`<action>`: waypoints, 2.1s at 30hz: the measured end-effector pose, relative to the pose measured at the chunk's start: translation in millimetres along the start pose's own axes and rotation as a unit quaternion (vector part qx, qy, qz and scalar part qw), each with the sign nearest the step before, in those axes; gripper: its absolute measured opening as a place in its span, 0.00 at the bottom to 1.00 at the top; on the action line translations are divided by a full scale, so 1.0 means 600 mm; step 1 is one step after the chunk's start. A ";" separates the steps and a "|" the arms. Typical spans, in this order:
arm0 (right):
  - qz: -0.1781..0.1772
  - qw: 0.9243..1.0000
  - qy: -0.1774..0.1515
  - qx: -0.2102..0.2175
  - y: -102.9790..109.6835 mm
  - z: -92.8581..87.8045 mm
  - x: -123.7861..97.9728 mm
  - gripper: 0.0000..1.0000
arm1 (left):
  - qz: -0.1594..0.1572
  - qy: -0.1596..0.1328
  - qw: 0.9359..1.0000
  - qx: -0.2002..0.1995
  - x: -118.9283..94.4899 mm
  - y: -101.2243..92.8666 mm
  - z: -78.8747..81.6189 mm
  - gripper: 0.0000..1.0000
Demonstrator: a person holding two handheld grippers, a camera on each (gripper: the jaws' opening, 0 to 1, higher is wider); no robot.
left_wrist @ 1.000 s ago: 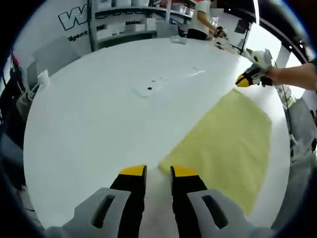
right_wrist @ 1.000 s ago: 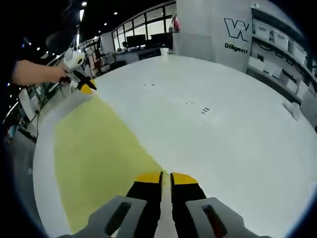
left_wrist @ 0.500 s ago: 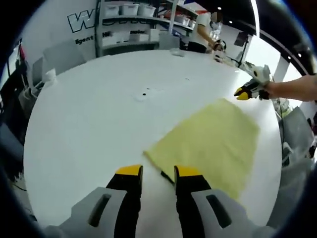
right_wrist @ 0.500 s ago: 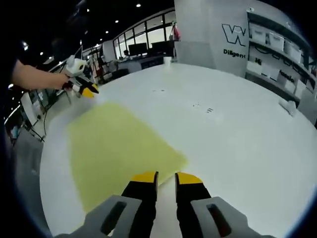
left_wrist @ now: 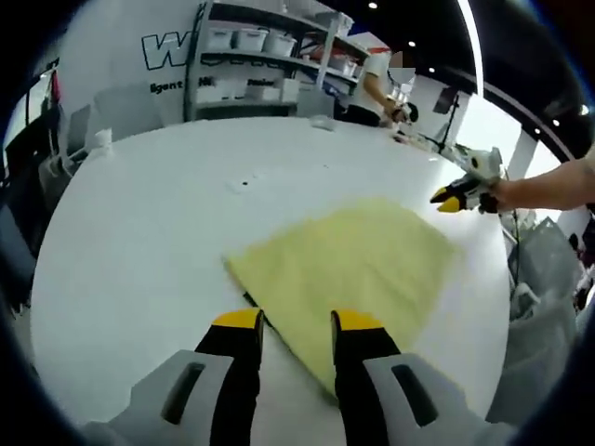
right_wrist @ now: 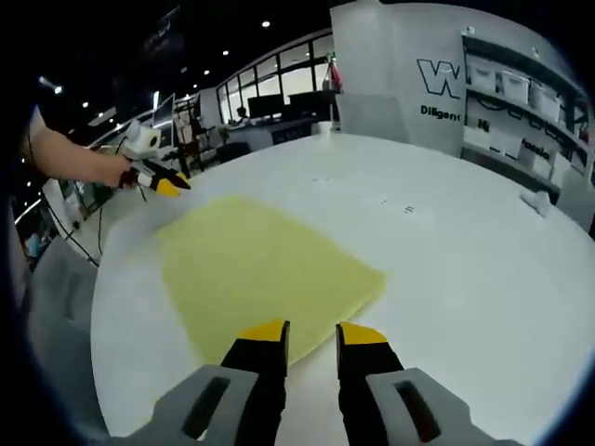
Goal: Fold the garment on the visible template until the final outline fits inside the template.
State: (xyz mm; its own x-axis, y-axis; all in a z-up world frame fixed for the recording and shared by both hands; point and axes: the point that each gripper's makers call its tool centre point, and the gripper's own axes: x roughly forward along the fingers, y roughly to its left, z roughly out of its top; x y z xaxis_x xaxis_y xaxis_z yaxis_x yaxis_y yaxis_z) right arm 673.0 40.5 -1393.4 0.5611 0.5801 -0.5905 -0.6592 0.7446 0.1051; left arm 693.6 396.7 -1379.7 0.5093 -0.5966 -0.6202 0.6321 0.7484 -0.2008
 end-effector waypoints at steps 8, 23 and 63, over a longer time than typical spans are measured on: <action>0.004 1.000 -0.008 0.005 0.048 -0.040 -0.020 0.17 | 0.008 0.000 1.000 -0.014 -0.012 -0.022 -0.071 0.30; 0.013 1.000 0.006 0.004 0.092 -0.091 -0.022 0.19 | 0.015 0.004 1.000 -0.019 -0.018 -0.043 -0.128 0.32; 0.030 0.999 0.021 -0.016 0.103 -0.120 -0.014 0.00 | -0.007 0.015 1.000 0.009 -0.007 -0.066 -0.147 0.01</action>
State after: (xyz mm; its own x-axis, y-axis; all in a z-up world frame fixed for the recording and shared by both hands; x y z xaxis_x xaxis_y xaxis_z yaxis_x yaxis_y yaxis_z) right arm 591.6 58.0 -1439.4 0.4982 0.6088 -0.6174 -0.7076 0.6969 0.1163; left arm 615.0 395.0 -1435.8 0.4832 -0.5973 -0.6401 0.6496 0.7348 -0.1952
